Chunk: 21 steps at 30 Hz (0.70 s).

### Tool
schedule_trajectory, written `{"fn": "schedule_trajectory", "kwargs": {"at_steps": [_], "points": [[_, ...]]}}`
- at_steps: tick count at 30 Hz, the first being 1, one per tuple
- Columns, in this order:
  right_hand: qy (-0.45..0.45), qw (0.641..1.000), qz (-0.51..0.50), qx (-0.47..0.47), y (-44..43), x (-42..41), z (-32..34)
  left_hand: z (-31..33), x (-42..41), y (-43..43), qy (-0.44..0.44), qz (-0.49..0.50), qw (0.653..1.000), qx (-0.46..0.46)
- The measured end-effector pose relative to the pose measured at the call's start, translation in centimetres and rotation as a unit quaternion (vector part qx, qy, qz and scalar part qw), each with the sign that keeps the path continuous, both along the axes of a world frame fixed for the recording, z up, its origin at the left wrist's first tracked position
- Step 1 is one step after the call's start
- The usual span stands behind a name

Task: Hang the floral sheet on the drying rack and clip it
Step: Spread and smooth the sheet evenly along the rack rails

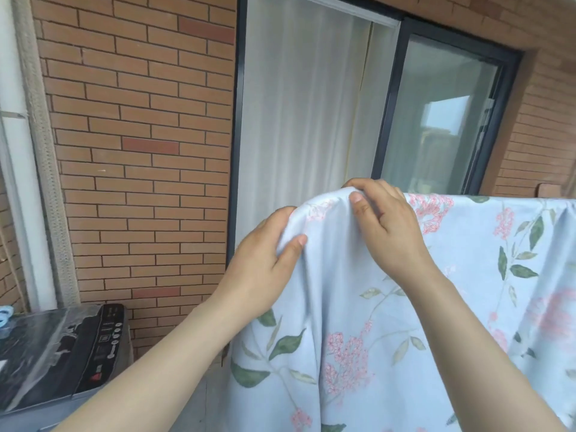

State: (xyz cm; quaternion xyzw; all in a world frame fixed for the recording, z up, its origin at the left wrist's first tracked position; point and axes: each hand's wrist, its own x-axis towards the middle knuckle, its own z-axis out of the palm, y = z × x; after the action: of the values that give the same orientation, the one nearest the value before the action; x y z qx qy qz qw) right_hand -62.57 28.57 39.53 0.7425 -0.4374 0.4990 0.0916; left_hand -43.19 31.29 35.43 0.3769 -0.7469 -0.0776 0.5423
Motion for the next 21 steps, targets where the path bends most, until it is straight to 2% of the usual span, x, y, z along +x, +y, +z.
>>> {"fn": "schedule_trajectory", "kwargs": {"at_steps": [5,8,11,15,21], "points": [[-0.027,0.997,-0.069,0.031,2.6,2.9,-0.7,-2.1,5.0,-0.5,-0.018,-0.124,0.99,0.06],[-0.107,0.989,-0.095,0.033,5.8,6.5,-2.3,-4.7,8.7,-1.0,-0.028,-0.21,0.971,0.111],[-0.134,0.98,-0.125,0.083,8.4,10.5,-5.2,-7.5,11.8,-1.4,-0.037,-0.271,0.946,0.172],[-0.135,0.962,-0.179,0.159,11.0,14.0,-8.7,-10.2,13.9,-2.0,-0.049,-0.288,0.934,0.205],[-0.17,0.936,-0.215,0.22,14.2,16.3,-13.0,-13.6,15.3,-2.4,-0.075,-0.264,0.939,0.209]]}}
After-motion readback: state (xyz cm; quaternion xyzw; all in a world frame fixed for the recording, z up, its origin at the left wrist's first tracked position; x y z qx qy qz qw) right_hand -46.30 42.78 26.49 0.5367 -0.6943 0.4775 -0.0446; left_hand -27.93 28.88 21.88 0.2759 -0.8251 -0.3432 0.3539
